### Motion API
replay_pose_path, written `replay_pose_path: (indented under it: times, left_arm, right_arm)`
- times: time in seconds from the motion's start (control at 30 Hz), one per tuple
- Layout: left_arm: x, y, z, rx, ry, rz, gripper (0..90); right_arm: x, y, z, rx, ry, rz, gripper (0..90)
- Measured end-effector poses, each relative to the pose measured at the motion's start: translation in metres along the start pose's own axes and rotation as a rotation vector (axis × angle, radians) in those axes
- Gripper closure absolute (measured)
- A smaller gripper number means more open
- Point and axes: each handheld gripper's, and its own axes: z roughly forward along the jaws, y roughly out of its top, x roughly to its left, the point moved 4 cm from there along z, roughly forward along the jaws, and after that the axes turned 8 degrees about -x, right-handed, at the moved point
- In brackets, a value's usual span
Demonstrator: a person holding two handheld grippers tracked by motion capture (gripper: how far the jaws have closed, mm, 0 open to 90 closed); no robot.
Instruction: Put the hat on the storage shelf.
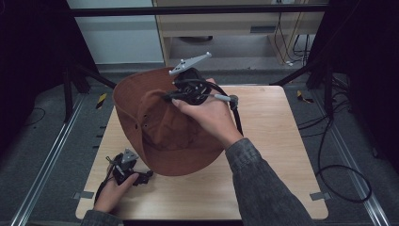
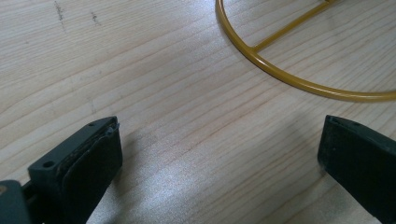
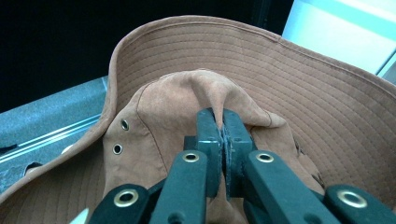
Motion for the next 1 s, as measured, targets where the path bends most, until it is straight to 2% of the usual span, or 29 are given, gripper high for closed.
replay_pose_path:
  times: [1.0]
  left_arm:
    - [0.0,0.0,0.0,0.001,-0.002,-0.001,0.0]
  right_arm:
    - [-0.006,-0.012,0.008,0.023,0.002,0.021,87.3]
